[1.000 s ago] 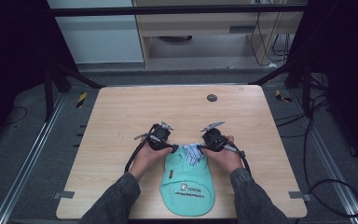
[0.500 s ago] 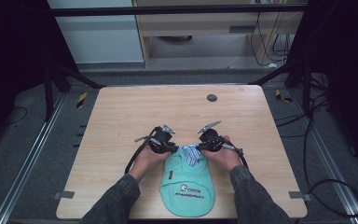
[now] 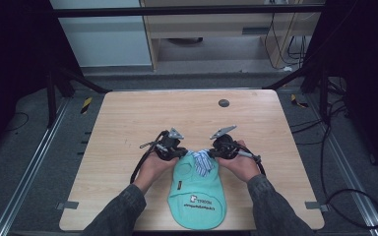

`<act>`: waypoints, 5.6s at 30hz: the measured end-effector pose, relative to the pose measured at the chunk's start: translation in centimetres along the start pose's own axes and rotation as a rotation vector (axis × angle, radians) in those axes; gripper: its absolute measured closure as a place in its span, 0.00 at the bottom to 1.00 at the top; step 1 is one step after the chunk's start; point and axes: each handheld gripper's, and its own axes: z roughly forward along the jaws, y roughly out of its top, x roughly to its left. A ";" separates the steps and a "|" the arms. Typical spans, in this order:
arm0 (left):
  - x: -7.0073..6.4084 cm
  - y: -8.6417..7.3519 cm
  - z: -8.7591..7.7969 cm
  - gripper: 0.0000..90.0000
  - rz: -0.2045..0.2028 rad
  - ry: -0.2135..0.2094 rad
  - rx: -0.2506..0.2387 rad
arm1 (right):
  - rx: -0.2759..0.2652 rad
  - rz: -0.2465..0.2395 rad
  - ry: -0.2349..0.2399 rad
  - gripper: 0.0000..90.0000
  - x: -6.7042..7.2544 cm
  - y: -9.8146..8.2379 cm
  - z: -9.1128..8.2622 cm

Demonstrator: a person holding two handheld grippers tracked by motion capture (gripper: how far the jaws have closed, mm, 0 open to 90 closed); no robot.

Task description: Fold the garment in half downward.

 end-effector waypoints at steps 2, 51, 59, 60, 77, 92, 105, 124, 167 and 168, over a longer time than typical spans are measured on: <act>-0.1 0.3 -0.4 0.94 0.014 0.005 -0.003 | -0.002 -0.013 -0.001 0.93 0.2 0.2 -0.5; -0.9 4.8 -5.8 0.94 0.106 0.073 -0.085 | -0.076 -0.187 -0.077 0.93 1.0 4.2 -7.1; -1.1 5.3 -5.8 0.94 0.111 0.068 -0.107 | -0.073 -0.192 -0.094 0.93 0.5 4.2 -7.5; -1.1 5.3 -5.8 0.94 0.111 0.068 -0.107 | -0.073 -0.192 -0.094 0.93 0.5 4.2 -7.5; -0.4 6.1 -7.5 0.94 0.127 0.094 -0.125 | -0.108 -0.216 -0.111 0.93 0.6 5.4 -7.7; -0.2 7.2 -8.4 0.94 0.140 0.107 -0.150 | -0.114 -0.247 -0.135 0.94 0.4 6.7 -8.6; 0.3 7.8 -8.8 0.94 0.157 0.125 -0.145 | -0.113 -0.273 -0.153 0.94 0.2 7.6 -8.5; 1.4 9.3 -8.2 0.94 0.168 0.141 -0.122 | -0.104 -0.237 -0.145 0.93 -1.2 8.8 -8.0; 0.2 3.4 -6.1 0.93 0.182 0.154 -0.137 | -0.096 -0.337 -0.138 0.93 1.8 5.0 -4.6; 0.1 3.2 -6.1 0.93 0.182 0.150 -0.137 | -0.095 -0.340 -0.138 0.93 1.8 4.8 -4.6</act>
